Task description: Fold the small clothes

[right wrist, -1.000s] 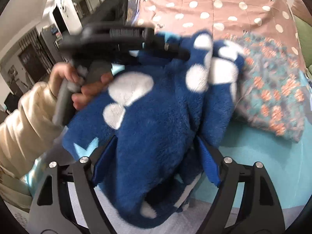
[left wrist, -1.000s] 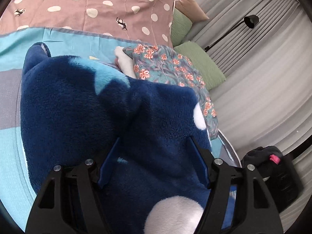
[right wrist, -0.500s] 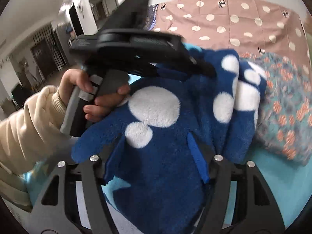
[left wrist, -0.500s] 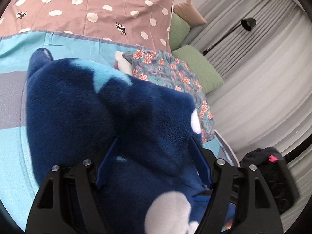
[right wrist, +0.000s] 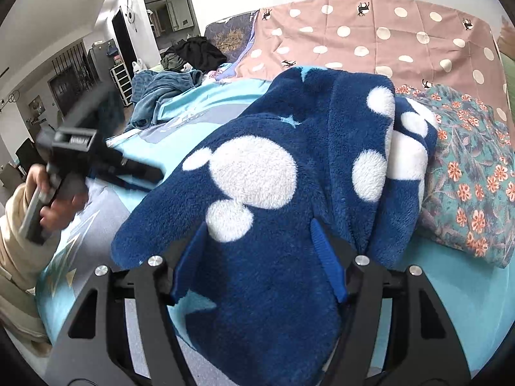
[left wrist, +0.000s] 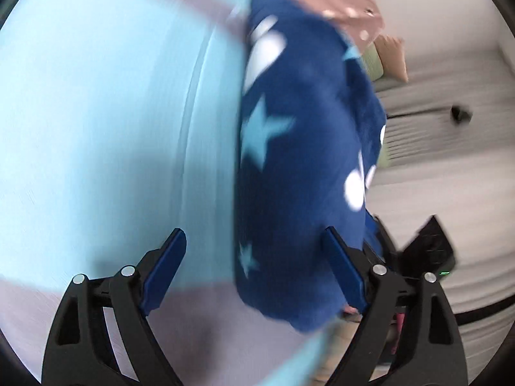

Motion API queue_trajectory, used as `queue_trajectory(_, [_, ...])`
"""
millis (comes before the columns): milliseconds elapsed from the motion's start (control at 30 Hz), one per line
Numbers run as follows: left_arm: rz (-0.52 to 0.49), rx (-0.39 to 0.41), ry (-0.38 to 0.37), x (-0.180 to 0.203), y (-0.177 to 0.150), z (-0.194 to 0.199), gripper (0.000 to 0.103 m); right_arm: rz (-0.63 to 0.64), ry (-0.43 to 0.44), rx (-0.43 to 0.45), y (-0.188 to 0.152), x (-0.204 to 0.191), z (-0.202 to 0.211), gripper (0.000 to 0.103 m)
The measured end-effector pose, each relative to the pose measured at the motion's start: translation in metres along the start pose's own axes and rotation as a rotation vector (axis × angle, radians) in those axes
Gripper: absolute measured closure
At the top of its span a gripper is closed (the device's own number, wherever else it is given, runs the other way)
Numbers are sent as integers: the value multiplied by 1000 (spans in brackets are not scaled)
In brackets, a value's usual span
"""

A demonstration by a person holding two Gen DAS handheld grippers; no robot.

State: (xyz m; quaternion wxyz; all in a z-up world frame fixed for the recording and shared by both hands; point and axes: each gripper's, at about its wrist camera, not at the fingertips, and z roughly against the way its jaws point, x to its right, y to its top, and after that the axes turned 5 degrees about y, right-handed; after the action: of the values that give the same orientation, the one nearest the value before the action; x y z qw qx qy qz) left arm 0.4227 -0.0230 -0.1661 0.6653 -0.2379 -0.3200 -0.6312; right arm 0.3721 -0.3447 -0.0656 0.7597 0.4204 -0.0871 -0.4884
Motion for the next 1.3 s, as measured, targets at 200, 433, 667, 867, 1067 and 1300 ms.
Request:
queue_trajectory(200, [5,-70,-90,5,7,-19,8,-74,71,13,1,15,7,36])
queue_trajectory(433, [-23,-195,-208,28,20,-71,1,-136,134,33,-5,22,14,36])
queue_trajectory(667, [-93,-114,-224,41,6,-76,7,-187,188,59,-11,31,20,36])
queue_trajectory(867, [-53,-66,-253,37,-3,-71,21,-266,247,88,-12,38,24,31])
queue_trajectory(1067, [5,-39,-327,28,-13,-46,37,-406,319,124,4,39,55,16])
queue_trajectory(1300, [7,-44,-447,32,-46,1,39,-691,236,55,-10,79,99,2])
